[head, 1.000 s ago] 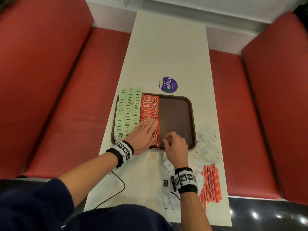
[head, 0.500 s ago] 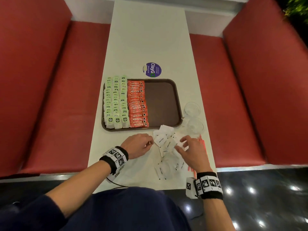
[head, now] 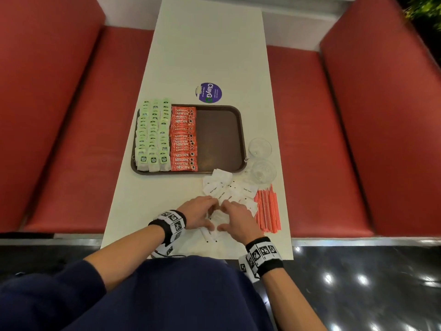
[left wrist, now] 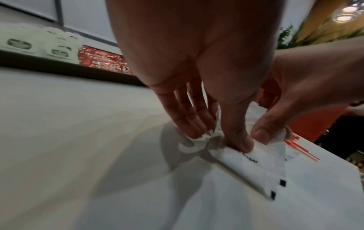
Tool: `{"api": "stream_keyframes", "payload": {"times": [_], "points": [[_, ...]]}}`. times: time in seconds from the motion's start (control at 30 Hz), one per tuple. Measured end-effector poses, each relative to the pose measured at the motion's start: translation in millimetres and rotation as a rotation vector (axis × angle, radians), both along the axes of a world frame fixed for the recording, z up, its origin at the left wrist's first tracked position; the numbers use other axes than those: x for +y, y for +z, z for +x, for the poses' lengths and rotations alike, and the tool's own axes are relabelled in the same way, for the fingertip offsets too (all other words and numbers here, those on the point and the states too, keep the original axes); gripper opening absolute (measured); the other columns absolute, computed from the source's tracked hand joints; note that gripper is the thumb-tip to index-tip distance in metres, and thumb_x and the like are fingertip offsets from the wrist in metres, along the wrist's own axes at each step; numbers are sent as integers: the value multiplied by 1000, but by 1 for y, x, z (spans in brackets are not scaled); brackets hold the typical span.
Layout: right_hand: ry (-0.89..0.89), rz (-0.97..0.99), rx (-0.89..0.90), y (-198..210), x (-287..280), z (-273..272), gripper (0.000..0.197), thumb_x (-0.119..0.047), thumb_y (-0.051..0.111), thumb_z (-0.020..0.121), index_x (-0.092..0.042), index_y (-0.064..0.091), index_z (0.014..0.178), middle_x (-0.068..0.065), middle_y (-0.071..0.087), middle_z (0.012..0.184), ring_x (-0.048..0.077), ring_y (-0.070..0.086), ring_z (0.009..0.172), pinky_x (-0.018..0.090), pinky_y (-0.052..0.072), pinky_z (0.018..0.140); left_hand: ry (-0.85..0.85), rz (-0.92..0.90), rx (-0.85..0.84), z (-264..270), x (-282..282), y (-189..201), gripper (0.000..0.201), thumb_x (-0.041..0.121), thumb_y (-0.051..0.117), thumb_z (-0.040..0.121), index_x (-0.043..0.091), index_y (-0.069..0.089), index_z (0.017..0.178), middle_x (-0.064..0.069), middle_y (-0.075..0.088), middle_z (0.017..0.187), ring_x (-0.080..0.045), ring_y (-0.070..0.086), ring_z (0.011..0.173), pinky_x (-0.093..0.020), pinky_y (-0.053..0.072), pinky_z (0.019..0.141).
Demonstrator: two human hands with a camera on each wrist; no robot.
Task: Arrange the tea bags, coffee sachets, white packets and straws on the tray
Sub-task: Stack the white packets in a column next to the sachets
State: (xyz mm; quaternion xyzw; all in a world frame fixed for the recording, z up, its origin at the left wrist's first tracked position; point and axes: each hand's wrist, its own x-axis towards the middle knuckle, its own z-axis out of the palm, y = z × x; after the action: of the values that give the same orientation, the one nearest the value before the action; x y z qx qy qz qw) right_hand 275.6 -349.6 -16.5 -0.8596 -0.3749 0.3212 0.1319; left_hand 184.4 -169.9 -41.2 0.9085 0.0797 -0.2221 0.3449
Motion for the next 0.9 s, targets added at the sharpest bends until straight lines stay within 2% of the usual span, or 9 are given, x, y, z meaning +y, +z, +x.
{"api": "stream_keyframes", "payload": {"times": [0.1, 0.2, 0.37, 0.5, 0.6, 0.67, 0.77, 0.83, 0.9], "points": [[-8, 67, 32, -3, 3, 5, 43, -24, 92, 82, -22, 65, 115, 0, 70, 112, 23, 64, 100, 35, 49, 83, 115, -89, -41, -7, 5, -3, 36, 34, 93, 78, 30, 62, 95, 9, 67, 90, -12, 63, 82, -30, 52, 73], [-72, 149, 123, -5, 7, 8, 33, -19, 92, 81, -23, 69, 104, -6, 70, 99, 15, 62, 88, 30, 46, 78, 228, -139, -86, -15, 11, -4, 33, 22, 91, 81, 37, 62, 87, 7, 72, 89, -14, 68, 85, -38, 58, 81], [-179, 323, 200, 13, 15, 17, 27, -23, 94, 80, -26, 73, 97, -14, 73, 94, 0, 67, 79, 24, 53, 76, 436, -282, -190, -20, 25, 11, 27, 18, 90, 84, 34, 74, 99, 7, 76, 93, -10, 71, 89, -36, 61, 88], [-312, 472, 351, 52, 23, 31, 23, -22, 93, 85, -24, 75, 99, -6, 77, 100, 15, 76, 73, 32, 64, 67, 495, -453, -286, -12, 40, 44, 26, 24, 79, 99, 27, 77, 124, 2, 74, 116, -16, 70, 106, -29, 56, 97], [-374, 558, 492, 76, 33, 39, 19, -15, 88, 90, -19, 76, 104, 3, 78, 107, 21, 78, 80, 34, 64, 68, 587, -677, -244, 1, 35, 74, 19, 23, 61, 109, 24, 70, 126, -7, 62, 130, -20, 65, 114, -37, 59, 95], [-416, 614, 542, 88, 42, 41, 21, -15, 88, 90, -15, 75, 106, 9, 78, 107, 21, 77, 81, 36, 64, 70, 691, -826, -199, 11, 29, 89, 20, 20, 51, 110, 19, 65, 124, -12, 62, 127, -23, 63, 110, -41, 56, 92], [-462, 648, 484, 100, 56, 38, 24, -21, 91, 88, -16, 73, 104, 4, 77, 99, 23, 79, 80, 47, 68, 71, 818, -1010, -223, 25, 23, 105, 19, 28, 52, 107, 15, 62, 117, -16, 63, 112, -32, 63, 103, -49, 50, 89], [-449, 643, 417, 104, 61, 38, 26, -26, 93, 87, -20, 73, 103, -1, 77, 97, 19, 78, 81, 46, 68, 74, 829, -991, -271, 31, 25, 112, 27, 36, 60, 109, 10, 62, 117, -17, 66, 111, -31, 68, 101, -48, 55, 87], [-397, 631, 452, 107, 62, 40, 30, -25, 94, 85, -22, 74, 107, 0, 78, 103, 17, 78, 89, 39, 67, 83, 793, -874, -333, 33, 30, 114, 29, 33, 70, 105, 8, 65, 117, -12, 73, 105, -24, 71, 97, -42, 59, 86]]}}
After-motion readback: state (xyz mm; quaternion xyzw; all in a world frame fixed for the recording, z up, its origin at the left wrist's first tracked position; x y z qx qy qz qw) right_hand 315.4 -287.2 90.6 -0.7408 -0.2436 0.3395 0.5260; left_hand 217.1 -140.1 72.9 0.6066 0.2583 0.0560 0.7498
